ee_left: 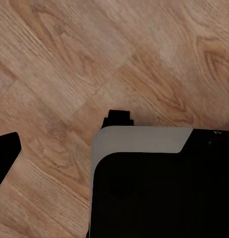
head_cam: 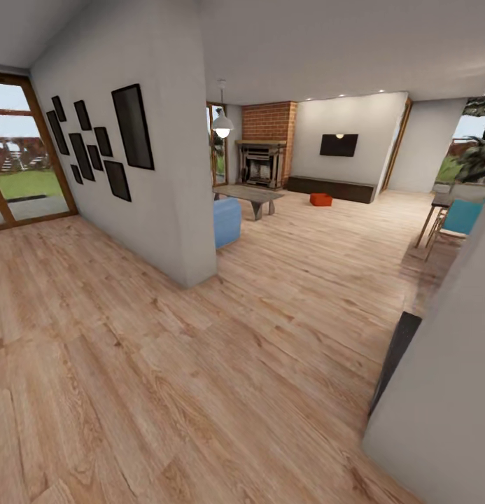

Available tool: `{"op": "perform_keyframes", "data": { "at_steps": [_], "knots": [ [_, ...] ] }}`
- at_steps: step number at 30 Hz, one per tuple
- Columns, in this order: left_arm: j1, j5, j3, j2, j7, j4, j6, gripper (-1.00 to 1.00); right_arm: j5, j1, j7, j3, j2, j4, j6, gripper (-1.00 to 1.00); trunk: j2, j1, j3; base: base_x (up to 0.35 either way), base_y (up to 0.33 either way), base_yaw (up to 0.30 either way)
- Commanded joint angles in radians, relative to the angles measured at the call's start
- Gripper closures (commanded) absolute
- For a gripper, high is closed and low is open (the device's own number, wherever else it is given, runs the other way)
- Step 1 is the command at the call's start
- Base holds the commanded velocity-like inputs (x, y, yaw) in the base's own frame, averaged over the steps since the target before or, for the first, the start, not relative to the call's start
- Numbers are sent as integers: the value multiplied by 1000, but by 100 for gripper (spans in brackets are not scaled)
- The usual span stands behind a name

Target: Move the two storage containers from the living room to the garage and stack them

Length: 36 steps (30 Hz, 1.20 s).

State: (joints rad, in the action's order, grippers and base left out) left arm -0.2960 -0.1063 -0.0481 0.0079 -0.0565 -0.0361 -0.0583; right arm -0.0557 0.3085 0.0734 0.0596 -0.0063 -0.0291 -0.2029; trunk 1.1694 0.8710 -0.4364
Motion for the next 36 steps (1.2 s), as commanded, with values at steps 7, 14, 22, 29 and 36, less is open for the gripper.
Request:
{"op": "perform_keyframes", "data": {
  "at_steps": [7,14,22,29,36],
  "knots": [
    [-2,-10,-6,0,0,-4,-6,-100,-6,1,2,6,0,-3,-6,-100,1,1,-1,340,101,0],
    [-2,-10,-6,0,0,-4,-6,-100,-6,1,2,6,0,-3,-6,-100,1,1,-1,340,85,0],
    [-2,-10,-6,0,0,-4,-6,-100,-9,1,2,6,-1,-3,-6,-100,1,1,-1,340,5,0],
    [-2,-10,-7,0,0,-4,-6,-100,-9,1,1,6,-1,-3,-6,-100,1,1,-1,339,0,-129],
    [-2,-10,-7,0,0,-4,-6,-100,-9,1,1,6,-1,-3,-6,-100,1,1,-1,340,0,-268]
  ]
}}
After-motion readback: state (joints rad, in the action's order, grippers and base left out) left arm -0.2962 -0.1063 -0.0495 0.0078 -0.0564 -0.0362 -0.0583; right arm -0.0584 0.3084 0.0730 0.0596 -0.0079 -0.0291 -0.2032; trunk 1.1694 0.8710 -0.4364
